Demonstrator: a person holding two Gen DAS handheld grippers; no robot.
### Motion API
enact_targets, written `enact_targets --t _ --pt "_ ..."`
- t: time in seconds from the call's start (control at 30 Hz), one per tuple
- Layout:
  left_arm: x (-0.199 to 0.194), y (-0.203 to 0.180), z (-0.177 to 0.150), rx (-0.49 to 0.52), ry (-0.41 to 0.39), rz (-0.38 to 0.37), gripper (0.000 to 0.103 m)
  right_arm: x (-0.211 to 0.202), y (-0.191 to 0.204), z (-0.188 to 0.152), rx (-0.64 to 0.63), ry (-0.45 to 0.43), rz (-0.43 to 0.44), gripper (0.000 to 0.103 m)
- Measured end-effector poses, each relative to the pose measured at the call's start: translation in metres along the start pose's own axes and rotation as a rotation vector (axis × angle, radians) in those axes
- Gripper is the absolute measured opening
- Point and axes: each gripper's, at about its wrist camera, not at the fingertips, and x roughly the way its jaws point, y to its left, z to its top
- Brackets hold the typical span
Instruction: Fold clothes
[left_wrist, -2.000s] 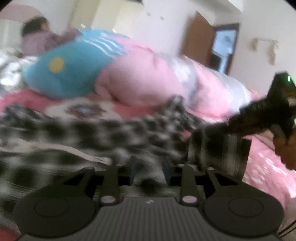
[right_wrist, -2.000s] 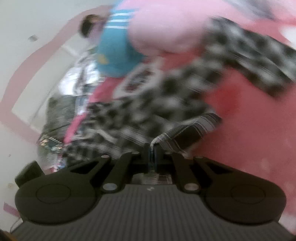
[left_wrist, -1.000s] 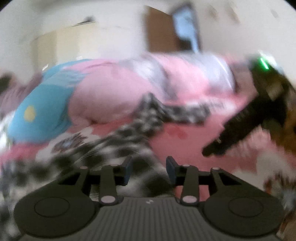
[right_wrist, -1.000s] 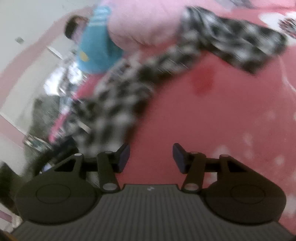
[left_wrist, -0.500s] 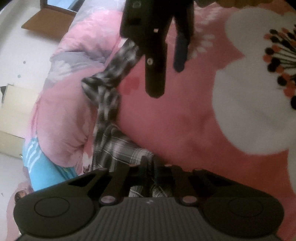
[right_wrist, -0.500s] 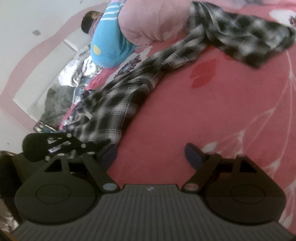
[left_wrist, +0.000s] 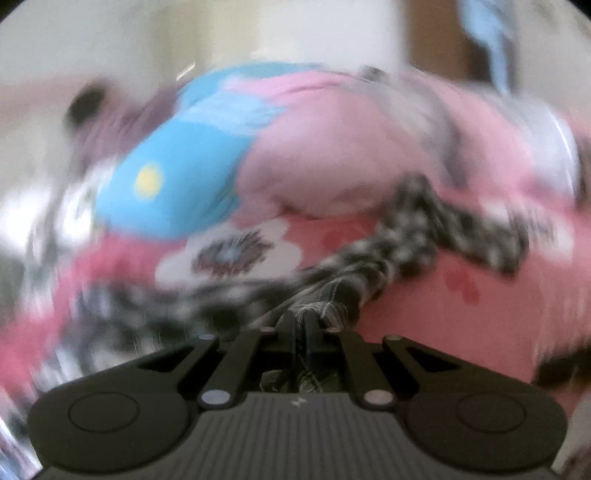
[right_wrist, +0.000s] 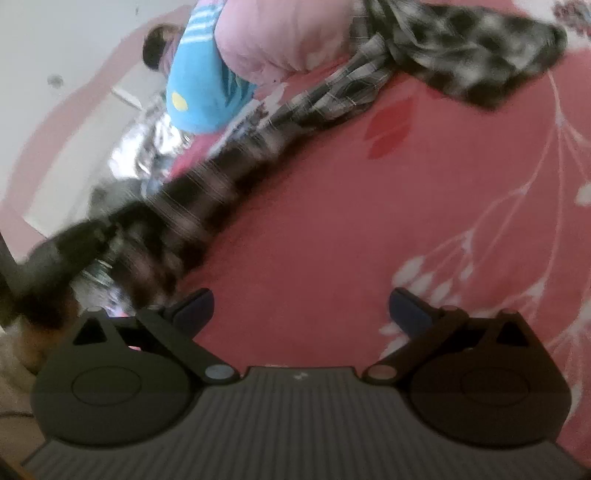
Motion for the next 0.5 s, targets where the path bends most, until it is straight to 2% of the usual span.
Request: enact_targets --t 0.17,0.27,0.37,0.43,0.5 --pt "0.028 0.078 -0.025 -0.454 0.144 0.043 0.005 0.011 0.030 -0.015 -0.231 0.005 -0.185 0.102" --pt "0.035 0.098 -0.044 -0.524 0.179 0.080 0.003 0.020 0.043 -0.028 -0.370 0.006 -0.268 0.102" --pt "0.033 0.106 -0.053 -0.565 0.165 0.048 0.005 0.025 0.050 -0.037 -0.473 -0.003 -0.321 0.102" --pt "0.025 0.105 -0.056 -0.578 0.130 0.027 0.013 0.027 0.053 -0.041 -0.530 -0.011 -0.344 0.102" --pt "0.012 0.101 -0.058 -0.566 0.072 0.010 0.028 0.027 0.050 -0.039 -0.553 -0.019 -0.330 0.102"
